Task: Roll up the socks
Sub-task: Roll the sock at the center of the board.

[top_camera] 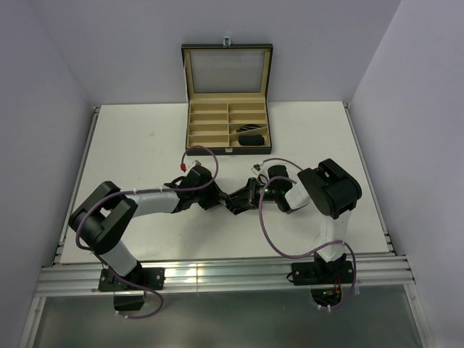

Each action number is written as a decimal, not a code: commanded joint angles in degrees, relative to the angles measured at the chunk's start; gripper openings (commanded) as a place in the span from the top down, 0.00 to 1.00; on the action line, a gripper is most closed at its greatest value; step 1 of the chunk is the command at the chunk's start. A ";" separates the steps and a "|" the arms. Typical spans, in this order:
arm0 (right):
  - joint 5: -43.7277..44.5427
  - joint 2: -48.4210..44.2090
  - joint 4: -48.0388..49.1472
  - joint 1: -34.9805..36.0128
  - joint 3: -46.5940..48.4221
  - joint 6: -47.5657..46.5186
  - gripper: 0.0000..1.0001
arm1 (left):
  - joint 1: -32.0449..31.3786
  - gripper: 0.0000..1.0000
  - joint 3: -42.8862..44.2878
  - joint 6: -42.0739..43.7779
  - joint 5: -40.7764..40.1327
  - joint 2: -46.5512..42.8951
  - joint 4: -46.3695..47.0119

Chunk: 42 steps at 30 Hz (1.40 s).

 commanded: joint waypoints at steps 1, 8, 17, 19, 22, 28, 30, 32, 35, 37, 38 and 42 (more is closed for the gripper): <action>0.90 1.36 -0.53 -0.76 -0.83 -0.56 1.00 | -0.50 0.55 1.97 2.05 1.83 2.15 -0.72; 2.47 -1.27 -6.15 -0.76 1.53 -4.77 0.98 | -1.20 0.68 3.64 2.85 2.80 4.18 -2.47; 4.06 -11.62 -19.59 -0.67 5.93 -13.12 0.61 | -1.64 0.91 4.87 3.81 0.87 4.62 -3.62; 3.97 -13.83 -22.58 -0.67 6.46 -14.09 0.58 | -1.64 0.92 5.05 3.99 0.78 4.79 -5.01; 8.79 -18.05 -30.22 -0.76 8.04 -18.31 0.57 | -1.73 0.93 5.05 4.16 0.78 4.35 -5.11; 19.87 -19.91 -41.31 -1.37 9.80 -24.03 0.58 | -1.73 0.93 4.87 4.78 0.78 3.39 -5.11; 19.88 -18.86 -40.79 -2.25 9.54 -23.86 0.58 | -1.64 0.93 4.96 5.04 0.78 3.39 -4.76; 20.05 -16.22 -40.61 -3.22 9.97 -24.12 0.58 | -1.64 0.93 4.79 5.22 0.78 3.39 -4.41; 20.76 -11.92 -42.18 -3.66 12.34 -25.43 0.59 | -1.73 0.93 4.00 5.57 0.78 2.51 -4.23; 21.20 -10.25 -42.37 -3.75 13.75 -25.96 0.59 | -1.73 0.93 3.73 6.45 0.78 1.98 -2.48; 21.37 -8.50 -42.63 -3.66 15.32 -26.49 0.59 | -1.73 0.93 3.64 6.80 0.78 1.37 -2.30; 23.13 -5.41 -46.05 -3.66 20.34 -28.60 0.59 | -1.64 0.94 2.85 8.99 0.78 -0.04 -2.03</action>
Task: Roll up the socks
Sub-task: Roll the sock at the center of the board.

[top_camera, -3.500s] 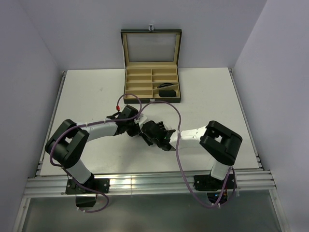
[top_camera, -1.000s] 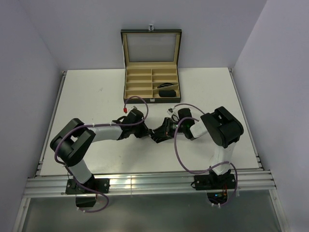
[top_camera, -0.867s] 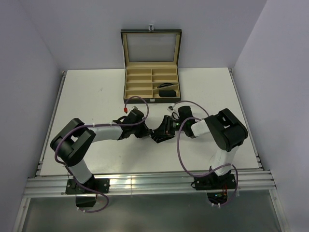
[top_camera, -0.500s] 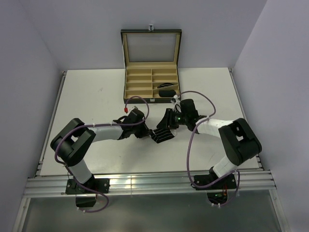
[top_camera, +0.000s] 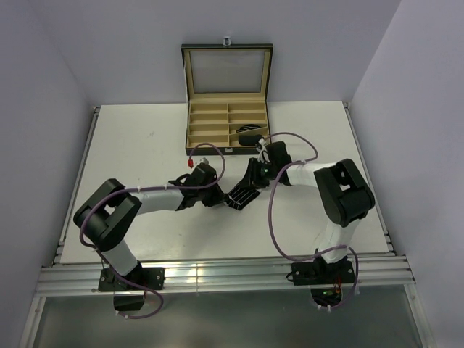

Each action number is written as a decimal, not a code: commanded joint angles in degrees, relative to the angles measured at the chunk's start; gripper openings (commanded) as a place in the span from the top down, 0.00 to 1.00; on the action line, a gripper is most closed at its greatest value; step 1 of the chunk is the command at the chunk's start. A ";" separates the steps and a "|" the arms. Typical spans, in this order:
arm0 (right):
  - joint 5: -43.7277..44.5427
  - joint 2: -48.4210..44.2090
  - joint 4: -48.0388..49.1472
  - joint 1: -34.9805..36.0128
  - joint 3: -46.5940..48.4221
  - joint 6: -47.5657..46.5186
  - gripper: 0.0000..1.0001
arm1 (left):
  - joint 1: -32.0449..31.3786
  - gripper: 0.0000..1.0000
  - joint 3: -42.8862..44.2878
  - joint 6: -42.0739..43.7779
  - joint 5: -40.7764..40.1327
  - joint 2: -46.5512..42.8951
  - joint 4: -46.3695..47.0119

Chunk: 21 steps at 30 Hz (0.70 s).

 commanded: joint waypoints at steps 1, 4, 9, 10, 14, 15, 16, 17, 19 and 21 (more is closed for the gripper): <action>5.93 3.16 -4.35 -0.36 4.54 -4.49 0.60 | -0.52 0.94 -1.17 3.80 -0.32 -3.06 -0.44; 5.67 4.57 -5.94 -0.27 7.44 -5.46 0.60 | -0.52 0.94 -1.35 4.50 -0.32 -3.41 -0.27; 4.18 4.93 -5.76 0.43 8.60 -7.22 0.60 | -0.52 0.94 0.85 5.55 -0.32 -0.34 -0.52; 3.74 4.32 -5.94 0.95 8.60 -8.27 0.60 | -0.44 0.94 1.37 5.82 -0.14 1.23 -1.05; 4.52 -0.51 -5.06 2.19 6.49 -9.59 0.59 | -0.61 0.94 4.36 6.61 0.48 3.44 -1.93; 4.61 -1.66 -5.06 2.28 6.05 -9.68 0.59 | -0.70 0.94 4.63 6.70 -0.13 3.53 -4.37; 5.05 -4.54 -5.06 2.36 5.27 -10.12 0.59 | -0.79 0.94 5.07 6.79 -0.31 3.71 -4.92; 5.49 -5.96 -3.49 2.45 4.65 -10.38 0.59 | -0.70 0.94 5.42 6.79 -0.32 3.71 -5.44; 6.28 -9.03 -3.22 2.89 3.16 -12.30 0.59 | -0.79 0.94 5.86 6.61 -0.32 3.62 -7.20; 9.68 -12.20 -4.44 4.38 2.62 -13.72 0.58 | -0.87 0.94 6.65 6.96 -1.97 3.80 -8.34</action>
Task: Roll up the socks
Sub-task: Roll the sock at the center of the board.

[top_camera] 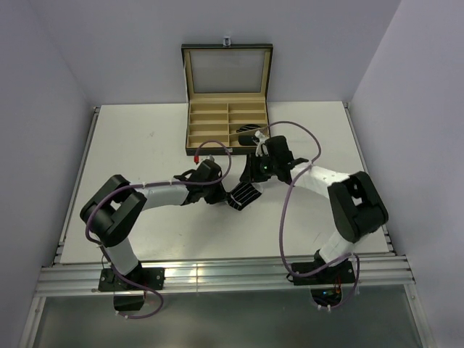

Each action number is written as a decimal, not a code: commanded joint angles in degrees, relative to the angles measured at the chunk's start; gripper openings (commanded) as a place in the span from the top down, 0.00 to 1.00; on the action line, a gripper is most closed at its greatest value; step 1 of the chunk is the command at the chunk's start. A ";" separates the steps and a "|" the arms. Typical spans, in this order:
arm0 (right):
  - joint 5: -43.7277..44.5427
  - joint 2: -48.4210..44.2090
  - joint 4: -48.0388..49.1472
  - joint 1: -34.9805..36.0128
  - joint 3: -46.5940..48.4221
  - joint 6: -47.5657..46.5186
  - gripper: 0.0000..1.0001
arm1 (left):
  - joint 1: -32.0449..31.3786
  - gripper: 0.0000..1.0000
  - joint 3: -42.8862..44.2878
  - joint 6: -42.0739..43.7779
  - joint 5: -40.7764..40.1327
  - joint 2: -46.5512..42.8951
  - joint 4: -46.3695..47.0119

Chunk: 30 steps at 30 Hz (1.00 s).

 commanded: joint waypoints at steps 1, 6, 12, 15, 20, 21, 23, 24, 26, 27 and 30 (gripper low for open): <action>6.14 -7.12 -0.37 2.68 -0.94 -5.11 0.58 | -0.61 0.94 2.21 1.76 -2.07 1.06 -4.92; 10.37 -10.55 -1.27 8.74 -3.84 -2.41 0.58 | -0.79 0.94 3.53 2.02 -3.13 1.33 -6.32; 9.85 -10.73 3.48 10.94 -9.03 5.34 0.58 | -0.97 0.94 3.80 1.94 -3.13 1.50 -6.59; 8.71 -9.85 3.31 12.00 -9.29 6.48 0.58 | -0.97 0.94 3.97 1.94 -3.31 1.50 -6.59; 8.71 -7.57 2.77 12.79 -9.21 7.45 0.58 | -1.14 0.93 4.24 1.76 -3.31 1.68 -6.68; 8.53 -7.13 2.95 12.79 -9.47 7.80 0.58 | -1.14 0.93 4.24 1.67 -3.31 1.59 -6.59; 8.53 -6.43 3.13 12.71 -9.56 8.24 0.59 | -1.05 0.93 4.33 1.50 -3.39 1.59 -6.68; 8.96 -5.47 2.95 12.79 -9.64 8.59 0.60 | -1.05 0.93 4.33 1.50 -3.48 1.59 -6.68; 9.67 -4.41 2.78 12.79 -9.73 8.85 0.66 | -1.14 0.92 4.41 1.50 -3.83 1.50 -6.77; 9.76 -4.14 2.95 12.71 -9.82 8.94 0.69 | -1.05 0.92 4.41 1.58 -4.01 1.42 -6.77; 9.06 -3.79 3.39 11.83 -11.13 10.26 0.88 | -1.14 0.88 4.15 1.23 -4.45 0.98 -6.77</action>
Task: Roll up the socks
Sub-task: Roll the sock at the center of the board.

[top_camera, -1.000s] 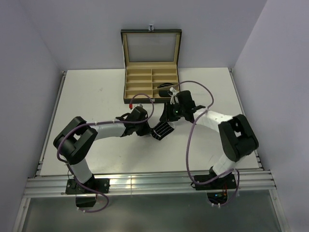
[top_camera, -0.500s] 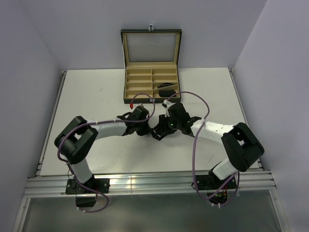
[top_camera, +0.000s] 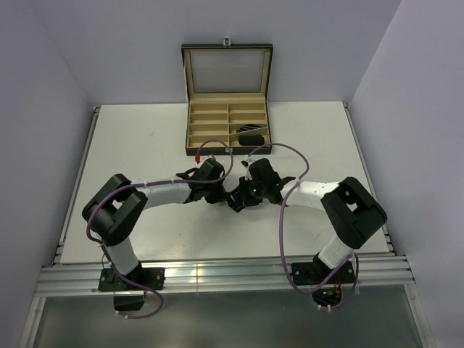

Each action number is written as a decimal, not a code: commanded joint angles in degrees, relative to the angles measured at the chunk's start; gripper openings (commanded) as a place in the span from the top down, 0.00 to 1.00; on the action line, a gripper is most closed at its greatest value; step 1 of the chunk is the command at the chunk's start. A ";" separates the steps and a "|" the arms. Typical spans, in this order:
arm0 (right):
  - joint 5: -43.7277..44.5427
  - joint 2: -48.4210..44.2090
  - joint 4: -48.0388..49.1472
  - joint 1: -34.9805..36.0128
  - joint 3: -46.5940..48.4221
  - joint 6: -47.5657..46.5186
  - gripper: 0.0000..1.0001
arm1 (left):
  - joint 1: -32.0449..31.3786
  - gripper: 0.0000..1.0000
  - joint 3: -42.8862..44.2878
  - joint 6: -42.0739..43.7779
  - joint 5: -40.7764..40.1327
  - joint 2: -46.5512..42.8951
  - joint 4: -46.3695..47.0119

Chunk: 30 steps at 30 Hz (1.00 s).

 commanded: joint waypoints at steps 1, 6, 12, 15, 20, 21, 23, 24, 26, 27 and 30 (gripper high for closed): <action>0.29 0.65 2.01 -0.85 -2.02 1.76 0.94 | -0.27 0.86 1.00 0.67 -2.41 -0.38 -1.61; -3.83 1.53 3.42 -4.27 -4.39 3.16 1.00 | -0.35 0.68 -1.19 -1.27 -4.08 -2.57 -0.03; -13.32 6.09 9.04 -9.11 -7.38 5.80 1.00 | -0.27 0.47 -4.62 -3.29 -5.40 -6.79 3.74; -16.49 8.20 11.94 -10.60 -8.18 7.20 1.00 | -0.35 0.40 -6.29 -3.99 -5.23 -8.20 6.20; -18.78 10.40 14.05 -11.83 -8.18 8.09 1.00 | -0.35 0.38 -7.96 -4.17 -4.09 -8.38 9.29; -18.96 10.67 14.14 -12.19 -8.18 8.35 1.00 | -0.27 0.38 -7.88 -4.17 -3.91 -8.29 9.55; -18.96 10.93 14.49 -12.54 -8.35 8.44 1.00 | -0.27 0.39 -8.31 -4.26 -3.21 -7.85 10.69; -18.96 11.46 14.58 -12.71 -8.36 8.53 1.00 | -0.27 0.39 -8.23 -4.17 -3.03 -7.76 10.87; -19.48 12.16 15.11 -12.98 -8.36 8.70 1.00 | -0.27 0.40 -7.88 -4.08 -2.68 -7.06 11.31; -19.57 12.69 15.20 -13.33 -8.44 8.88 1.00 | -0.27 0.40 -7.44 -4.08 -2.68 -6.54 11.31; -20.45 13.48 16.08 -13.68 -8.53 9.23 1.00 | -0.35 0.42 -6.74 -3.82 -2.85 -5.39 11.40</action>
